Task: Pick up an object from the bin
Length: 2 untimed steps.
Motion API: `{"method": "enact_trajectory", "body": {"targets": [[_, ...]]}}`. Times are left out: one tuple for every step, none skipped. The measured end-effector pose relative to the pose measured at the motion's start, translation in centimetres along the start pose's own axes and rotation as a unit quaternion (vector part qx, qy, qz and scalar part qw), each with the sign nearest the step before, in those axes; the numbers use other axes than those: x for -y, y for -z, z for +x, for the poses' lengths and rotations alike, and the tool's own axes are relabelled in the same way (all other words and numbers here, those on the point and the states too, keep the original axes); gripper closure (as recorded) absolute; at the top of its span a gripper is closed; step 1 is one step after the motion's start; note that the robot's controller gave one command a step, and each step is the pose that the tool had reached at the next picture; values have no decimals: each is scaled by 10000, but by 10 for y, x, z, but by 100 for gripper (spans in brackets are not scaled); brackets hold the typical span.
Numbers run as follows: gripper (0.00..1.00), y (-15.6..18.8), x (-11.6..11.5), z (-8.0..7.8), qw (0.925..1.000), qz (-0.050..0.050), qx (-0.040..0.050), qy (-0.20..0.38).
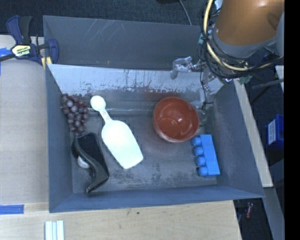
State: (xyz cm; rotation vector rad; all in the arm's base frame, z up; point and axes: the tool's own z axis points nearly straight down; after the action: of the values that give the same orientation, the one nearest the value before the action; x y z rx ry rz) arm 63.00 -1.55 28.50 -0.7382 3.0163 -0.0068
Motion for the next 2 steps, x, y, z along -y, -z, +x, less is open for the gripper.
{"method": "enact_trajectory", "body": {"targets": [[0, -116, 16, 29, 9936, -19, -92, -1127], [0, -52, -49, 1, 9996, 21, 80, 253]]}}
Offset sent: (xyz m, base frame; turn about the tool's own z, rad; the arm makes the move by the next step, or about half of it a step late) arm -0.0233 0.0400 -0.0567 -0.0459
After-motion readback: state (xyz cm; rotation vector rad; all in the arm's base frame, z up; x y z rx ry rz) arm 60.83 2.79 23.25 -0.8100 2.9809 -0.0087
